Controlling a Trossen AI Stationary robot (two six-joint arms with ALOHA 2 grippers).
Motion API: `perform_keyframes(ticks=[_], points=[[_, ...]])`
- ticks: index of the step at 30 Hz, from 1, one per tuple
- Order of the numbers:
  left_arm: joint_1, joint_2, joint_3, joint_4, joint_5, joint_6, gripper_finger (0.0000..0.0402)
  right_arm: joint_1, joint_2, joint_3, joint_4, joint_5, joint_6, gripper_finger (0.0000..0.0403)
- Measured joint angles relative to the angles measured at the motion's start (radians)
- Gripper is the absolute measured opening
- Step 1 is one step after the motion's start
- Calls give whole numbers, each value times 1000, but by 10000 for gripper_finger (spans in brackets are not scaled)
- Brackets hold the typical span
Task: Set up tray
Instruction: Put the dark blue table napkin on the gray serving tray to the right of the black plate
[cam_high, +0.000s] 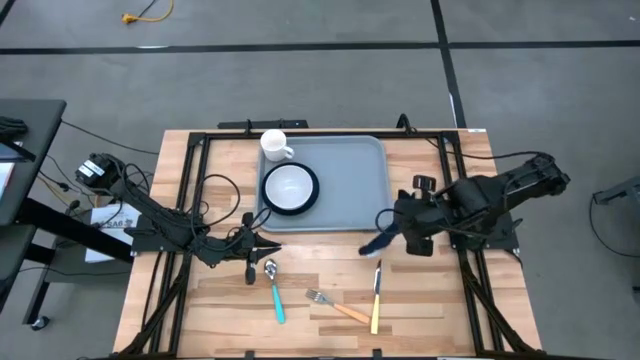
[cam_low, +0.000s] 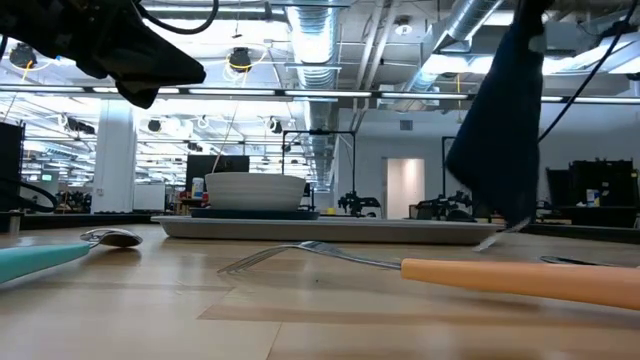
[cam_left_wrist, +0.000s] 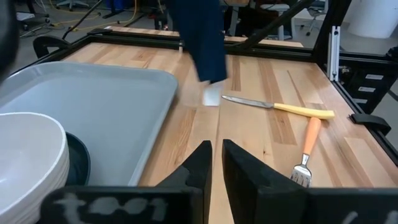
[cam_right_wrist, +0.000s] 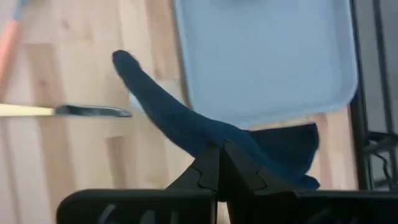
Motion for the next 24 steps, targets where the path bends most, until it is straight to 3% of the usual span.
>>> perform_keyframes(ticks=[5, 10, 15, 24], points=[[0, 0, 0, 0, 2, 0, 25, 31, 0, 32, -1, -28, 41, 0], [0, 0, 0, 0, 1, 0, 25, -26, 25, 33, -4, -85, 19, 0], [0, 0, 0, 0, -1, 0, 25, -145, 118, 32, 9, -164, -145, 0], [0, 0, 0, 0, -1, 0, 25, -386, 254, 31, 78, -195, -438, 0]])
